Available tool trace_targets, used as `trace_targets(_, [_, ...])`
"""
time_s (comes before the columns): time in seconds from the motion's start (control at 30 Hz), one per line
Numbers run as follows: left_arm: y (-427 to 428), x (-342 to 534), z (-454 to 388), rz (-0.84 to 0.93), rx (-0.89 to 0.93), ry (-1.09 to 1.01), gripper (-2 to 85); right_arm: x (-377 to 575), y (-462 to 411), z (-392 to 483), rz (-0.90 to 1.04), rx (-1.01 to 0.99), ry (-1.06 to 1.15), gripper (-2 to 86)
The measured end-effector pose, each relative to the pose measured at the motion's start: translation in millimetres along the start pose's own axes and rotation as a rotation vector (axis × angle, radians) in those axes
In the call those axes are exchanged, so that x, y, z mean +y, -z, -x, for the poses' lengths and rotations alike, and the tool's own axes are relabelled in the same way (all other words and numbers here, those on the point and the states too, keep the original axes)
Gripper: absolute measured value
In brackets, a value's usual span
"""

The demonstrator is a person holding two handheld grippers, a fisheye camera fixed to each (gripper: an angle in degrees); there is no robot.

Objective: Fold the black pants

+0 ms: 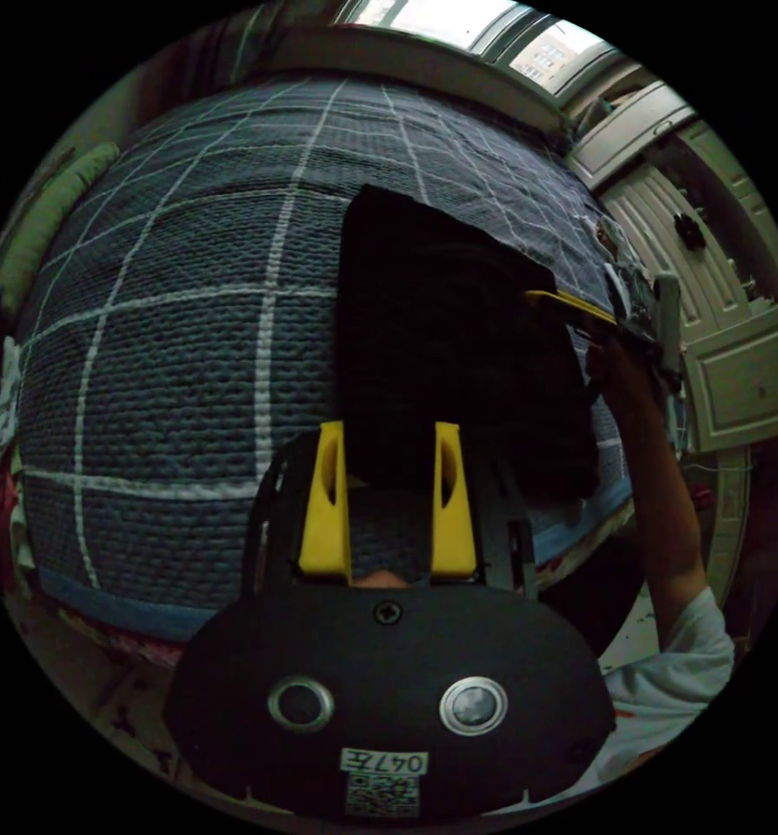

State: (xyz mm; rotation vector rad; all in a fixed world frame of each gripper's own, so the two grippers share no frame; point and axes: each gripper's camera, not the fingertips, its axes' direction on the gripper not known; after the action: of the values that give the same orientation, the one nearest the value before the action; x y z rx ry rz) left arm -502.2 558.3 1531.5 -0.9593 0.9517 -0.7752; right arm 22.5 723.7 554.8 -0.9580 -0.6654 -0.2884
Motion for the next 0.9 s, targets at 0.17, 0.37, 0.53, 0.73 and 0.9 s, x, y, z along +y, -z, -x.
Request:
trace_targets(0.17, [52, 21, 23, -0.028, 0.093, 0.020, 10.8, -8, -5, 85, -0.026, 0.119, 0.119, 3.1])
trace_targets(0.37, [148, 47, 30, -0.093, 0.099, -0.073, 4.6, -17, 13, 198, -0.129, 0.298, 0.298, 1.5])
trace_targets(0.53, [238, 76, 34, -0.146, 0.079, -0.132, 4.1, -30, 41, 292, -0.181, 0.332, 0.412, 1.3])
trace_targets(0.73, [384, 141, 62, -0.284, 0.072, -0.171, 4.4, -43, 85, 427, -0.297, 0.372, 0.571, 1.1])
trace_targets(0.9, [549, 232, 112, -0.487, -0.031, -0.158, 4.6, -70, 127, 556, -0.439, 0.281, 0.711, 1.2])
